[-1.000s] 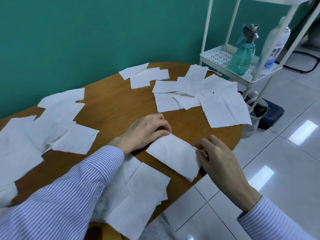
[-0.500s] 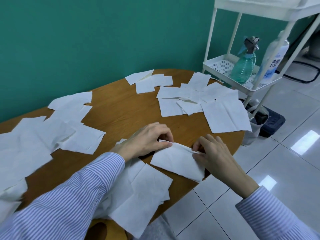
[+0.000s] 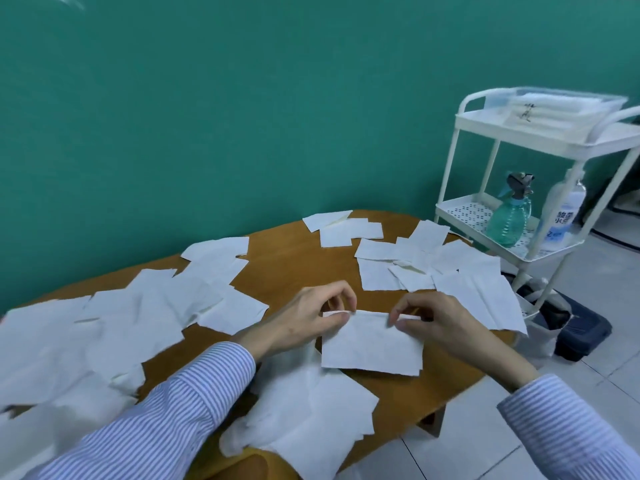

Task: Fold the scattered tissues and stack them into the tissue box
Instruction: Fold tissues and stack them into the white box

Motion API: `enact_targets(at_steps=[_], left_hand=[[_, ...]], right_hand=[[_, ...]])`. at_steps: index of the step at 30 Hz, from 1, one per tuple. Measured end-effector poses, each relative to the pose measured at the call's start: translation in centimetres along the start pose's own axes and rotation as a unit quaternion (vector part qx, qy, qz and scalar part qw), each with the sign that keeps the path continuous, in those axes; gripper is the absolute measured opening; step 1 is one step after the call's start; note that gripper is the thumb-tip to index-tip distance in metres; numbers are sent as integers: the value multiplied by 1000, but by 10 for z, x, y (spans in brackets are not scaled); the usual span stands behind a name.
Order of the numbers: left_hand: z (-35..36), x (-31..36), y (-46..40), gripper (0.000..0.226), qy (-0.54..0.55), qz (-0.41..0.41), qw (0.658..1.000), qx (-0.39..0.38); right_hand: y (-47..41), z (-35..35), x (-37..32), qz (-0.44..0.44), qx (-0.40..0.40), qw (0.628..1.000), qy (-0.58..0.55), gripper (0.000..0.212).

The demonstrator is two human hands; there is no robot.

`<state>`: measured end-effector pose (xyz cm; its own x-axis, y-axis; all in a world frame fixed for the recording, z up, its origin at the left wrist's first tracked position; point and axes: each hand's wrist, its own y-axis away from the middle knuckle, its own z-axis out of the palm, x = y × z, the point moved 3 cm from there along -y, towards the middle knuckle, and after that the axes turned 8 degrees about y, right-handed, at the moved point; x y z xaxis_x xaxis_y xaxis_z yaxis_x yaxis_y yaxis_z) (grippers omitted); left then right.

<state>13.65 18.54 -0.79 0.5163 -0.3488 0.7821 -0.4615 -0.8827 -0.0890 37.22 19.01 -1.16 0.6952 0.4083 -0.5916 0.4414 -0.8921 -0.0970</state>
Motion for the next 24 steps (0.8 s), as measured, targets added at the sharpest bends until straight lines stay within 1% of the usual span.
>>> enact_targets(at_steps=[5,9,14,20,24], left_hand=[[-52,31,57,11,6,6,997,72],[-95,44,122,16,9,0,989,144],[-135,40,214,21,-15,-58,971,231],[-161,14,322,22,-45,-158,942,291],[-169,-4,384,21,-55,-210,916,337]], right_hand=[[-14,-16,-75,-80,10,997,-5,22],[-28,-2,-141,-151,-16,988,-12,23],[-42,44,-217,-227,-67,971,-23,25],[-53,118,-300,-294,-152,943,-22,26],[-60,172,-347,-330,-200,922,-33,24]])
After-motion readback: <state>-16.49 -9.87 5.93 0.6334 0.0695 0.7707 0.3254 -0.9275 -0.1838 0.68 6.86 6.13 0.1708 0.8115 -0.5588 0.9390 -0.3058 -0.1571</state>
